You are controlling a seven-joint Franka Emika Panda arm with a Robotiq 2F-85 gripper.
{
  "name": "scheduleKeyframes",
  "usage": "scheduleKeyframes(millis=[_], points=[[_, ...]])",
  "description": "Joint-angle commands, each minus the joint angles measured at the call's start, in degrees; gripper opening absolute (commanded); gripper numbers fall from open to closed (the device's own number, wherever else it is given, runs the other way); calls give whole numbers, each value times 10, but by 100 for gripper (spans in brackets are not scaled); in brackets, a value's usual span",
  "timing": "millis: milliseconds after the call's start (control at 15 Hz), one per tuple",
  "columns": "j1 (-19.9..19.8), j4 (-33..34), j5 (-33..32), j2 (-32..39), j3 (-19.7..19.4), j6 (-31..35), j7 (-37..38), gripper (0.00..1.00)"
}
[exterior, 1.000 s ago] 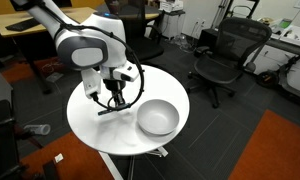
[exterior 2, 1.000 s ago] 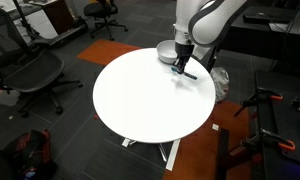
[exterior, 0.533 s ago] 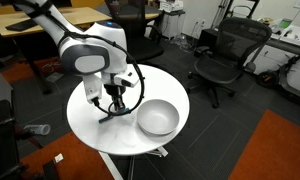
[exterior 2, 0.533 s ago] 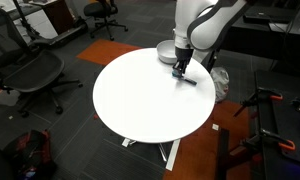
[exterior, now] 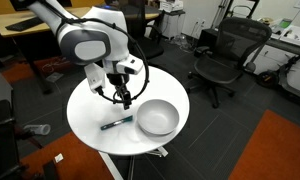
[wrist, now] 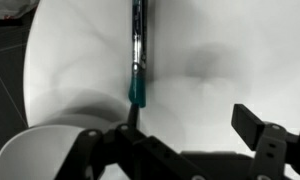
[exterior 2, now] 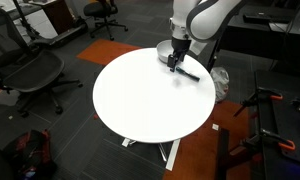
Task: Remove the marker from the bowl and put it on the table
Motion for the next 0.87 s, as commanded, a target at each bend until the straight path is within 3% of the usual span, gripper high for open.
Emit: scheduleKeyframes(millis=[0, 400, 467, 800], points=[[14, -34, -24, -71, -9, -16, 15, 100], [14, -64, -26, -135, -2, -17, 20, 100], [4, -36, -14, -99, 5, -6, 2, 100], [3, -38, -14, -99, 5, -6, 1, 100]])
